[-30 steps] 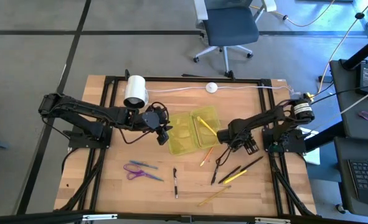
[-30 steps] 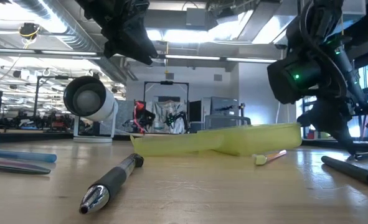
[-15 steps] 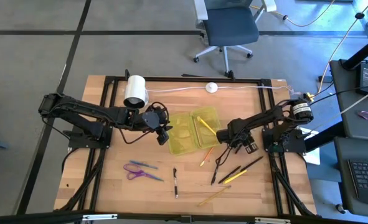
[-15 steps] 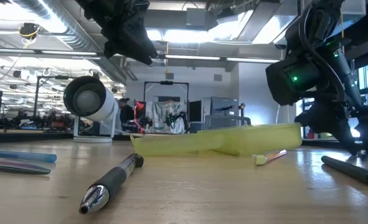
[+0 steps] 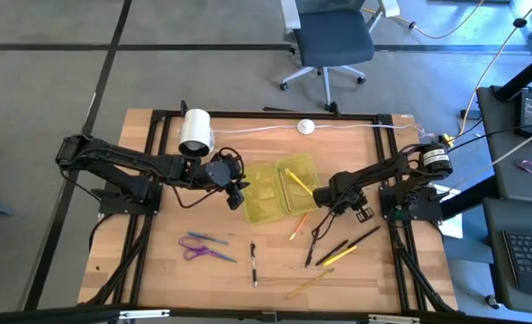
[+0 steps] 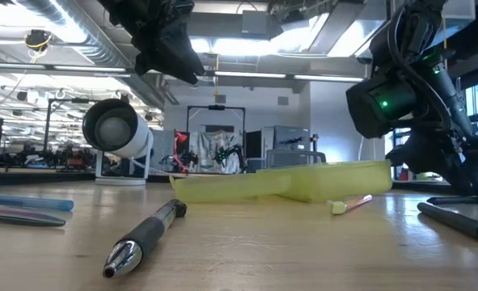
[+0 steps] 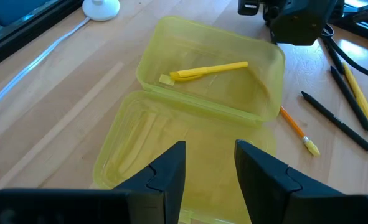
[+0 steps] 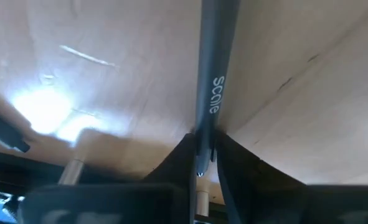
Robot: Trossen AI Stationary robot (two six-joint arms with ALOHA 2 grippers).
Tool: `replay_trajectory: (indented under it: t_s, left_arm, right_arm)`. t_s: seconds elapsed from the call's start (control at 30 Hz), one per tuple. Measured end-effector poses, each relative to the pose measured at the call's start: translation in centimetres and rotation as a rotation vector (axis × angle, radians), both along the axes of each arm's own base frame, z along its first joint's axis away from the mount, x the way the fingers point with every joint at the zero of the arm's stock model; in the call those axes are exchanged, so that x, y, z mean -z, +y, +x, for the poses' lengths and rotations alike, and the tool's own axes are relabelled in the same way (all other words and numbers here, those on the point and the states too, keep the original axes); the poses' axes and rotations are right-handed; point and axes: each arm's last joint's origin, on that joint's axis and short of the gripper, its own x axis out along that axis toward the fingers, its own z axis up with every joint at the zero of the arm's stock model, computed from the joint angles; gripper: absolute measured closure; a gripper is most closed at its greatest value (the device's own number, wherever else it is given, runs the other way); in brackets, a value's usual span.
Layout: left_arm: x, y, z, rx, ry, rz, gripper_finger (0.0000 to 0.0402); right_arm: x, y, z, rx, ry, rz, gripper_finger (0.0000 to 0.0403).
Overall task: Pick & place school supplies into a supply box
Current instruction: Put the black pen into the yellow supply box
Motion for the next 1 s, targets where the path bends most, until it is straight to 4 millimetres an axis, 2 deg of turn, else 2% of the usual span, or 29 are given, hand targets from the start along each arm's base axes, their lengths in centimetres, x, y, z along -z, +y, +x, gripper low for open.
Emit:
replay_trajectory:
  t_s: [0.2, 0.67, 0.83, 1.0]
  left_arm:
    - [0.0, 0.0, 0.0, -0.001, -0.001, 0.0, 0.0272]
    - [0.0, 0.0, 0.0, -0.006, -0.004, 0.001, 0.0272]
    - [-0.2, 0.0, 0.1, -0.006, -0.022, -0.001, 0.0272]
    - [-0.3, 0.0, 0.3, -0.005, -0.045, -0.002, 0.0272]
  right_arm:
    - [-0.9, 0.1, -0.1, 0.018, -0.057, 0.035, 0.0348]
    - [-5.5, 0.8, -1.3, 0.127, -0.262, 0.286, 0.0349]
    - [-7.8, 0.8, -1.4, 0.174, -0.376, 0.29, 0.0348]
    - [-11.2, 0.6, -0.7, 0.242, -0.539, 0.216, 0.0348]
